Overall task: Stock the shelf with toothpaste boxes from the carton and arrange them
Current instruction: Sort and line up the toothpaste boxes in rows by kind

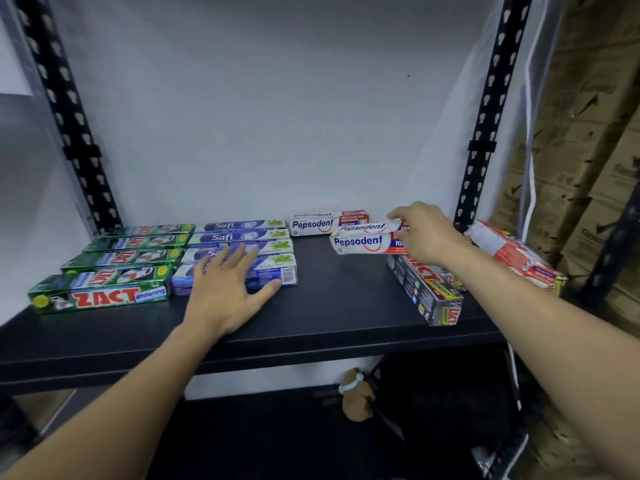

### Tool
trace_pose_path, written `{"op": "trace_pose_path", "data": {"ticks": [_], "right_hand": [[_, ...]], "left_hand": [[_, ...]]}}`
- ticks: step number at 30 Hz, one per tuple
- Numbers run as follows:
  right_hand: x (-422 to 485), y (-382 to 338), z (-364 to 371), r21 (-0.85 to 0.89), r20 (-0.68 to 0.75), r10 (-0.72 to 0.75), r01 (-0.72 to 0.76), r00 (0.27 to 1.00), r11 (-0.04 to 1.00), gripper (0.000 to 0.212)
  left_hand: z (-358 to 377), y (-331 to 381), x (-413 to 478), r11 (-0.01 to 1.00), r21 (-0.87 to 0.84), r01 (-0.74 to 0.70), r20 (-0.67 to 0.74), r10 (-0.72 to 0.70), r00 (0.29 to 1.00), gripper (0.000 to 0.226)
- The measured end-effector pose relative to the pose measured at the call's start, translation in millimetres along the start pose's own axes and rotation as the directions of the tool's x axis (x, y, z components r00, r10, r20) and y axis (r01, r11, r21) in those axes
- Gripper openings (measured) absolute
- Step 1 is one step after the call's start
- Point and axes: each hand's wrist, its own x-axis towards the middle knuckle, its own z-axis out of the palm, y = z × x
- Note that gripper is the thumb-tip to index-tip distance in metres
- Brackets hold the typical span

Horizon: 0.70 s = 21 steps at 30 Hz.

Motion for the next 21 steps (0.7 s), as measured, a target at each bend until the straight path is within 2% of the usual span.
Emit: {"op": "trace_pose_path", "data": {"ticks": [5, 8, 11, 18, 21], "right_hand": [[43.4, -21.4, 21.1, -0.16, 0.097, -0.059, 0.074, 0.993, 0.984, 0.042], [61.2, -32.8, 31.7, -0.249, 0.175, -0.092, 0.134, 0.98, 0.959, 0.053], [78.0, -37.2, 46.7, -0.318, 0.229, -0.088, 0.16, 0.97, 0.934, 0.056], [96.0, -42.4, 79.6, -0.309, 0.213, -0.043, 0.109, 0.976, 0.945, 0.055], [93.4, -52.5, 93.8, -0.241, 0.179, -0.047, 0.09, 0.983, 0.966, 0.046]], "left_hand": [[2.8, -2.6, 2.8, 0.999, -0.021, 0.029, 0.042, -0.028, 0.999, 0.097], [4.2, -3.0, 3.9, 0.999, -0.022, 0.029, 0.049, -0.028, 0.998, 0.096], [5.3, -3.3, 3.3, 0.998, -0.053, 0.036, 0.05, -0.033, 0.998, 0.095], [3.9, -2.3, 3.6, 0.997, -0.071, 0.044, 0.06, -0.04, 0.997, 0.088], [2.2, -2.1, 3.6, 0.997, -0.069, 0.047, 0.071, -0.042, 0.997, 0.087]]}}
